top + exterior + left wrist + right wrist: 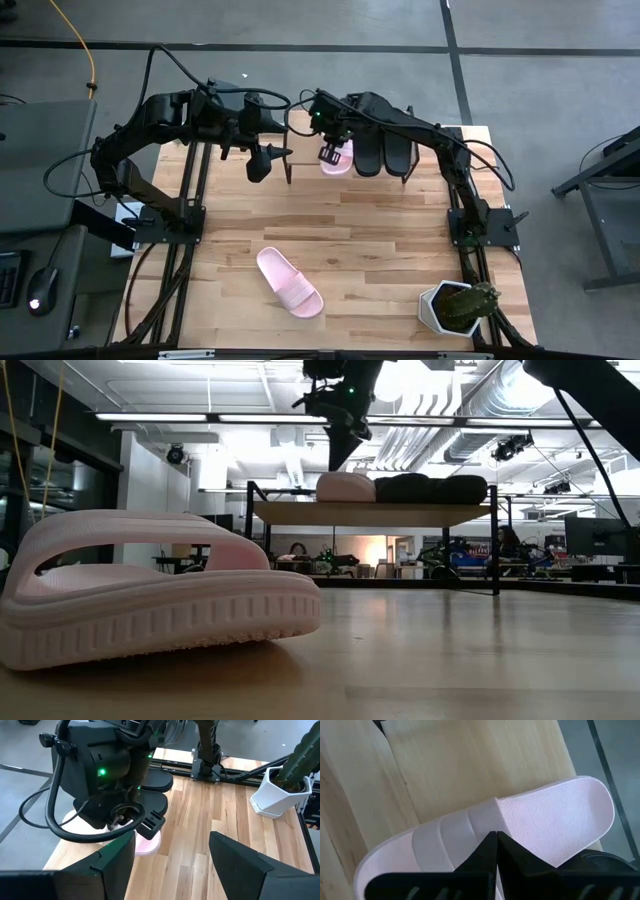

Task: Pick and place slides into the shelf
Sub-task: Put the top pink slipper on the shelf, then put the pink slipper on the shelf

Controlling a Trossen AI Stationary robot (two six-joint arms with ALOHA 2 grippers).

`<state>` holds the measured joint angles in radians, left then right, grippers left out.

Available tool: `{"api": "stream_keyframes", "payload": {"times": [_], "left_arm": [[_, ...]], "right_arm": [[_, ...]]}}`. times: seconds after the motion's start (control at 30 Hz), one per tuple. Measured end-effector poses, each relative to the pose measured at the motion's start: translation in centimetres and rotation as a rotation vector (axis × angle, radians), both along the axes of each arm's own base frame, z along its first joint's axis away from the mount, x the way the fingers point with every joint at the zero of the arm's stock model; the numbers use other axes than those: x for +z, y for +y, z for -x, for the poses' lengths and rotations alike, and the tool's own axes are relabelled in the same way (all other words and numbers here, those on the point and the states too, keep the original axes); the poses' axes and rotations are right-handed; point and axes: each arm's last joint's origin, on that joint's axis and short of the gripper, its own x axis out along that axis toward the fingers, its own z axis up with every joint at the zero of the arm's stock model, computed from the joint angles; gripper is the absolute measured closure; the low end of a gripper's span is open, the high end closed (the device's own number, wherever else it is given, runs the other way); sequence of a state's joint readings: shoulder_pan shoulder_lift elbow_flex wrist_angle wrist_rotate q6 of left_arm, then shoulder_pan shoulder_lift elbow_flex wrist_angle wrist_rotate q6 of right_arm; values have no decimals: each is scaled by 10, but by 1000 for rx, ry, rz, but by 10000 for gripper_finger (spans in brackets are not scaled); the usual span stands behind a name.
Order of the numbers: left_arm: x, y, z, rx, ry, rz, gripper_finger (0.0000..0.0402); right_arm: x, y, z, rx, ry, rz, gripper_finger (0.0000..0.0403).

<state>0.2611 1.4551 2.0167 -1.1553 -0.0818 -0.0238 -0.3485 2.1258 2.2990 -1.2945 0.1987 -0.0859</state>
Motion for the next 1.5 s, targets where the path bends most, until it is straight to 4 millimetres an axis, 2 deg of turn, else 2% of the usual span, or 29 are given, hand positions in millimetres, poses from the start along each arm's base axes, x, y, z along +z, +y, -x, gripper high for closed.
{"api": "stream_keyframes", "payload": {"times": [0.43,0.63,0.97,1.23,1.5], "left_arm": [[0,0,0,0,0,0,158],[-2,0,2,-9,33,-5,158],[3,-3,16,10,34,-22,158],[11,-9,38,19,4,-30,158],[13,-11,47,32,10,-33,158]], "right_arm": [[8,-1,-12,80,-130,34,403],[12,8,-21,189,-218,4,403],[13,23,-25,254,-210,1,403],[12,56,-32,390,-213,-69,403],[12,112,-40,531,-202,-75,403]]}}
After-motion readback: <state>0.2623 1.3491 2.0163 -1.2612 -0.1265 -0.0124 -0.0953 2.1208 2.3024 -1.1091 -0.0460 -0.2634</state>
